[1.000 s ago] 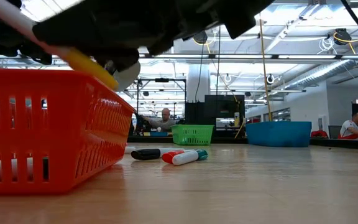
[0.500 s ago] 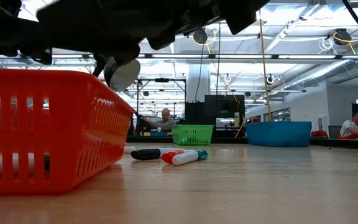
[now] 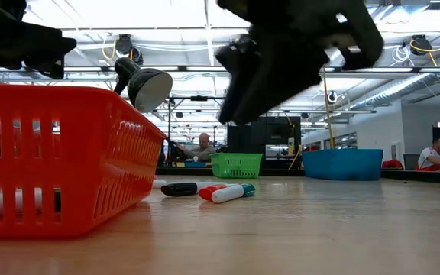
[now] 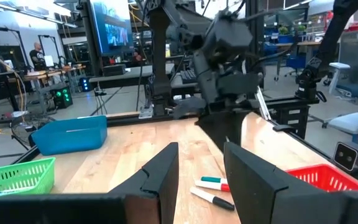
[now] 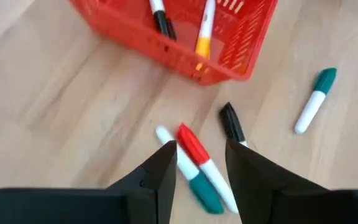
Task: Pick & Place Markers
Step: Put the bottom green mini marker into the red bin
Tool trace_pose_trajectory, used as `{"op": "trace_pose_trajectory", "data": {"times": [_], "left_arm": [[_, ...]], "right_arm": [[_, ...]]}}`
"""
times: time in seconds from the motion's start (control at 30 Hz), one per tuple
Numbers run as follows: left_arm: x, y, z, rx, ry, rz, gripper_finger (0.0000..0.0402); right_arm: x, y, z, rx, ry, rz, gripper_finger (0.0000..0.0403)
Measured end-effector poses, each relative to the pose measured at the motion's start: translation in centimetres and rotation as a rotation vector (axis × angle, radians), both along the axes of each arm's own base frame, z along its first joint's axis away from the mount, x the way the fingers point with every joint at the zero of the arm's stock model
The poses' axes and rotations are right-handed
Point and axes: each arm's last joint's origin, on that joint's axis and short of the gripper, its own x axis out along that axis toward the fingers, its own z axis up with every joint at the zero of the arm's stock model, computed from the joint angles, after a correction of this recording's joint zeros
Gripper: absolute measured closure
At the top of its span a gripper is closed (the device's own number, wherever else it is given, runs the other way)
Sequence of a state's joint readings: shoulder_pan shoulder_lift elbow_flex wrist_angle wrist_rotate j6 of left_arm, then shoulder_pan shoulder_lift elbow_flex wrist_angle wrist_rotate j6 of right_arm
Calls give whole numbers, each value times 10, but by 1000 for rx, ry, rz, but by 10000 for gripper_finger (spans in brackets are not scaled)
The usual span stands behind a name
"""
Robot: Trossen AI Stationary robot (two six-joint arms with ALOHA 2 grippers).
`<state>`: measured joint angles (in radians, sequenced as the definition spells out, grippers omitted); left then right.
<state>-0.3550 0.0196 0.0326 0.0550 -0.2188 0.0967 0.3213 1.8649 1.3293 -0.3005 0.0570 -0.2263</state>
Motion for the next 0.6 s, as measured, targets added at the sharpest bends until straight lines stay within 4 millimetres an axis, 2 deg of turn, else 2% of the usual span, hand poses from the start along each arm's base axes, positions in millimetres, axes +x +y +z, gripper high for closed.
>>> {"op": "trace_pose_trajectory", "data": {"times": [0.23, 0.37, 0.53, 0.6], "left_arm": [[0, 0, 0, 0, 1, 0, 268], [0, 0, 0, 1, 3, 0, 268], [0, 0, 0, 0, 1, 0, 268], [0, 0, 0, 0, 0, 0, 268]], "right_arm": [[-18, -14, -39, 4, -14, -6, 275], [-20, -22, -48, 17, -55, -26, 275], [-16, -27, -45, 58, -86, -20, 275], [-14, -28, -51, 92, -73, -7, 275]]}}
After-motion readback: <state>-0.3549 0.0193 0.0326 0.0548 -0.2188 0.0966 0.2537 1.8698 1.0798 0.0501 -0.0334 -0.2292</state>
